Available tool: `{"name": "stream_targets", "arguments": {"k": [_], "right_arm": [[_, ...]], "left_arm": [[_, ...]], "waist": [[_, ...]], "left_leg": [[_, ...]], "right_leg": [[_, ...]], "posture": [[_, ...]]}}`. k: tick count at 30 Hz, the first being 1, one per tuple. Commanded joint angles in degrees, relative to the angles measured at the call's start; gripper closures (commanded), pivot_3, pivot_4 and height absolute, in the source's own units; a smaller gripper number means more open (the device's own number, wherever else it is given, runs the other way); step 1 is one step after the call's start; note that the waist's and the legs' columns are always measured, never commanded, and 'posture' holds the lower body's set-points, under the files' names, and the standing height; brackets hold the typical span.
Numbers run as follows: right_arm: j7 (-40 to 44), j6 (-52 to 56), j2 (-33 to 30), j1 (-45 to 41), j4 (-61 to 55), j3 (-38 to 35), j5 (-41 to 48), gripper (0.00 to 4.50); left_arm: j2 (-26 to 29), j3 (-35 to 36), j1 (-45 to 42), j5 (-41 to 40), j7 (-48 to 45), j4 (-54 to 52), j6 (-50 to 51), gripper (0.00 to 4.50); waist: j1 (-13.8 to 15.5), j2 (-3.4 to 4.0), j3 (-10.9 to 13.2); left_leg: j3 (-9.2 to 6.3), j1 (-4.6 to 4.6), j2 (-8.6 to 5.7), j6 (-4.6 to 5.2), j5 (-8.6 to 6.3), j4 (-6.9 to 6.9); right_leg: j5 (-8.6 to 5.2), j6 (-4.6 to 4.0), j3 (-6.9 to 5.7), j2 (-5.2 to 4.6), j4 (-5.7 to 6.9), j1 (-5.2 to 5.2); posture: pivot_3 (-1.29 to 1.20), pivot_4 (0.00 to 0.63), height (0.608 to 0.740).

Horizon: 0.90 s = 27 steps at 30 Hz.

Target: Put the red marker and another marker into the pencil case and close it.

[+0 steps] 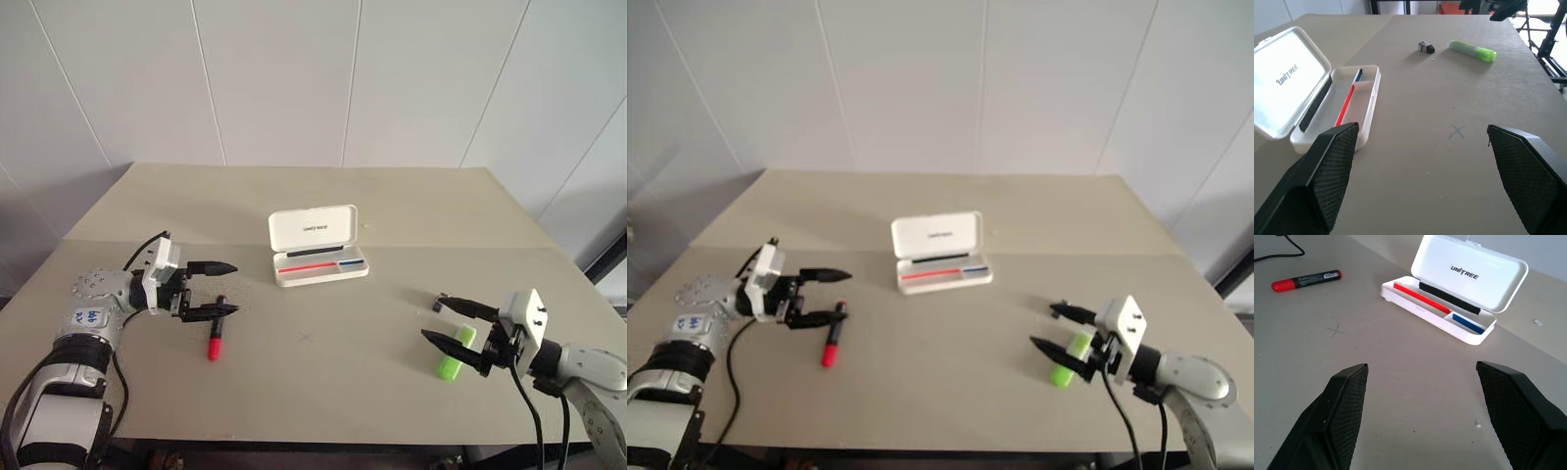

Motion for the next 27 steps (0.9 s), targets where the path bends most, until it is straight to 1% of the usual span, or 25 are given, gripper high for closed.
{"name": "stream_targets", "arguments": {"k": [1, 6, 11, 13, 15, 18, 20, 24, 27], "right_arm": [[-1.7, -0.7, 1.0, 0.7, -3.1, -2.1, 1.0, 0.00], [-2.8, -0.8, 1.7, 1.4, -4.1, -2.1, 0.8, 0.00], [-4.0, -0.8, 3.0, 1.1, -5.4, -0.3, 0.5, 0.00], [-4.4, -0.8, 3.7, 1.4, -5.9, 0.1, 0.3, 0.00], [-4.9, -1.1, 4.6, 1.3, -6.0, 0.8, 0.0, 0.00], [-5.5, -1.7, 5.7, 1.3, -5.7, 2.0, -0.9, 0.00], [-6.0, -1.7, 6.3, 1.5, -6.4, 1.8, -0.8, 0.00], [-8.0, -2.6, 8.5, 4.3, -8.4, 2.2, -1.7, 0.00], [-9.4, -3.0, 9.7, 6.6, -10.0, 2.4, -2.4, 0.00]], "left_arm": [[-1.5, 1.7, -3.7, 2.9, -5.5, 3.4, -2.8, 0.02], [-5.1, 2.5, -6.8, 5.8, -3.8, 6.4, -3.1, 0.02], [-7.6, 2.6, -10.5, 9.5, -1.5, 10.4, -2.9, 0.02], [-8.6, 2.1, -11.7, 11.5, -0.3, 11.7, -2.1, 0.02], [-9.5, -0.5, -12.9, 16.1, 2.1, 13.2, -3.4, 0.02], [-12.1, 0.6, -15.6, 17.6, 4.2, 16.5, -2.3, 0.02], [-13.6, 0.1, -17.5, 19.7, 5.1, 18.0, -2.3, 0.02], [-16.0, -0.6, -20.7, 23.5, 6.3, 21.4, -1.9, 0.02], [-17.1, -0.8, -22.4, 26.5, 11.1, 23.3, -0.9, 0.02]], "waist": [[0.0, 0.00, 0.0], [0.0, 0.00, 0.0], [0.0, -0.02, 0.0], [-0.1, -0.02, 0.0], [-0.1, -0.02, 0.0], [0.2, -0.04, 0.0], [0.2, -0.06, 0.0], [0.1, -0.06, 0.0], [0.0, -0.06, 0.0]], "left_leg": [[0.00, 0.00, 0.00, 0.00, 0.00, 0.01], [0.01, 0.00, -0.01, 0.00, 0.00, 0.02], [-0.01, -0.01, -0.01, 0.00, 0.00, 0.01], [0.00, 0.00, -0.01, 0.00, 0.00, 0.01], [-0.01, -0.01, -0.01, 0.00, 0.00, 0.01], [-0.03, -0.01, -0.01, 0.00, 0.00, 0.02], [-0.04, -0.05, -0.05, 0.01, 0.01, 0.07], [-0.04, -0.09, -0.06, 0.01, 0.01, 0.06], [-0.07, -0.09, -0.06, 0.01, 0.00, -0.01]], "right_leg": [[0.00, 0.01, 0.00, 0.00, 0.00, 0.00], [0.01, 0.02, 0.01, 0.00, 0.00, 0.00], [0.01, 0.03, 0.00, 0.01, 0.00, 0.00], [0.01, 0.03, 0.01, 0.01, 0.00, 0.00], [0.01, 0.04, 0.00, 0.01, 0.00, 0.00], [0.02, 0.04, 0.00, 0.02, 0.02, 0.00], [0.03, 0.07, 0.00, 0.01, 0.02, 0.01], [0.06, 0.12, 0.01, 0.01, -0.06, 0.00], [0.00, 0.16, 0.01, 0.02, -0.04, -0.01]], "posture": [[0.00, 0.150, 0.740], [0.00, 0.150, 0.740], [0.00, 0.150, 0.740], [0.00, 0.150, 0.740], [0.00, 0.150, 0.740], [0.00, 0.150, 0.740], [0.00, 0.150, 0.740], [0.00, 0.150, 0.740], [0.00, 0.150, 0.740]]}}
